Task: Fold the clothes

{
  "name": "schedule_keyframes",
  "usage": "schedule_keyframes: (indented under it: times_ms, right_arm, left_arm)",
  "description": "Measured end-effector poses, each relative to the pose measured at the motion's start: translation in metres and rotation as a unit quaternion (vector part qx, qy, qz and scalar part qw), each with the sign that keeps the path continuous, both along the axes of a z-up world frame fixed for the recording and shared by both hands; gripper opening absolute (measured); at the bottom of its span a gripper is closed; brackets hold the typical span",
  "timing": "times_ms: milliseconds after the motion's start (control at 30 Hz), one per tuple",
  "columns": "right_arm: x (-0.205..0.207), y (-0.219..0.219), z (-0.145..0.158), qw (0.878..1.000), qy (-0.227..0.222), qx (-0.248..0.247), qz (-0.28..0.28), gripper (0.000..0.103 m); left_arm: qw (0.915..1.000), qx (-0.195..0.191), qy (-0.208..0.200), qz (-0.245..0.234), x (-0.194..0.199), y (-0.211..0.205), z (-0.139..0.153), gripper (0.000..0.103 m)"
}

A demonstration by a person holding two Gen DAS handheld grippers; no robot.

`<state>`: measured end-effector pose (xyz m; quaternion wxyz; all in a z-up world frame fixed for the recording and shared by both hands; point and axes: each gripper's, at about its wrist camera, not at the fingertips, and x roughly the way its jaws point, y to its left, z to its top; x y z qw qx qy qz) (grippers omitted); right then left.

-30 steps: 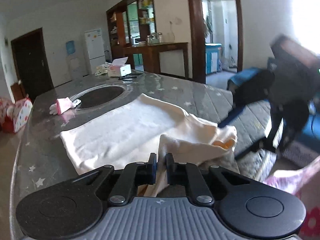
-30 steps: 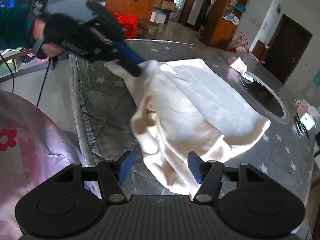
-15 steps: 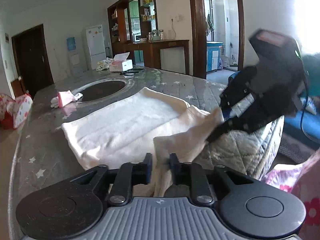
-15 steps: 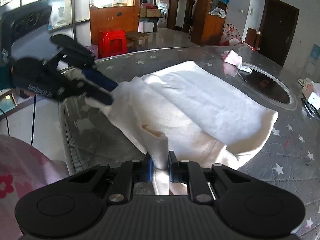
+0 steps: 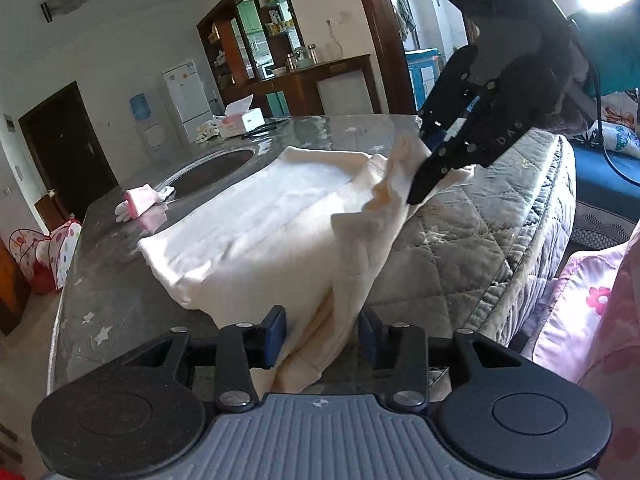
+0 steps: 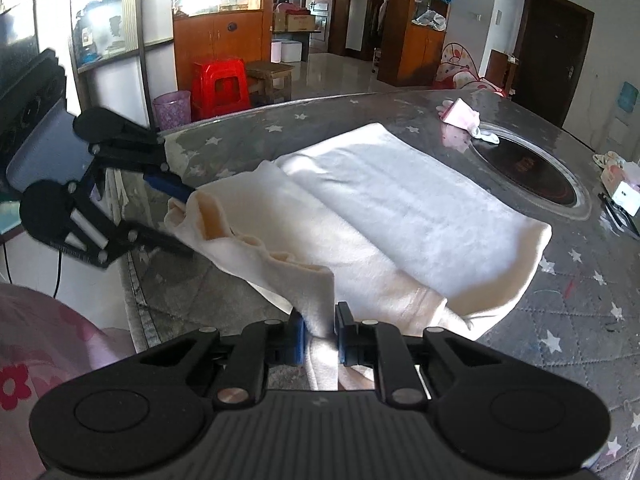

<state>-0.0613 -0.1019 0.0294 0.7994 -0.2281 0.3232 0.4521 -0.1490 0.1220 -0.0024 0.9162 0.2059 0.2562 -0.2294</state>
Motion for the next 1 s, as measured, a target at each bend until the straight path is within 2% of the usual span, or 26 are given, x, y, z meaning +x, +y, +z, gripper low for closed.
schedule_keyframes:
  times_ms: [167, 267, 400, 433, 500, 700, 867, 1000]
  right_arm:
    - [-0.010, -0.002, -0.011, 0.999, -0.024, -0.020, 0.011, 0.027]
    - [-0.015, -0.005, -0.010, 0.999, -0.032, -0.022, 0.014, 0.027]
    - [-0.019, -0.010, -0.004, 0.999, -0.038, -0.016, 0.015, 0.025]
    - [-0.020, -0.011, -0.002, 0.999, -0.039, -0.014, 0.015, 0.015]
    - [-0.023, -0.013, 0.001, 0.999, -0.042, -0.011, 0.015, 0.010]
    - [-0.030, -0.020, 0.010, 0.999, -0.050, -0.002, 0.017, 0.008]
    - [-0.058, -0.033, 0.042, 0.999, -0.037, 0.010, 0.032, 0.008]
    - [-0.078, -0.041, 0.065, 0.999, -0.025, 0.019, 0.038, 0.008]
  left_arm:
    - [0.9999, -0.009, 0.006, 0.004, 0.005, 0.009, 0.002, 0.016]
    - [0.9996, -0.023, 0.013, 0.008, 0.007, 0.013, 0.004, 0.013]
    - [0.9989, -0.041, 0.016, 0.016, 0.007, 0.013, 0.007, 0.010]
    - [0.9986, -0.046, 0.016, 0.019, 0.007, 0.014, 0.009, 0.009]
    - [0.9980, -0.057, 0.016, 0.023, 0.007, 0.015, 0.013, 0.008]
    - [0.9965, -0.081, 0.008, 0.020, -0.012, 0.019, 0.038, 0.007]
    - [0.9949, -0.099, 0.001, 0.018, -0.027, 0.022, 0.058, 0.006]
    - [0.9949, -0.099, -0.003, 0.020, -0.020, 0.022, 0.066, 0.006]
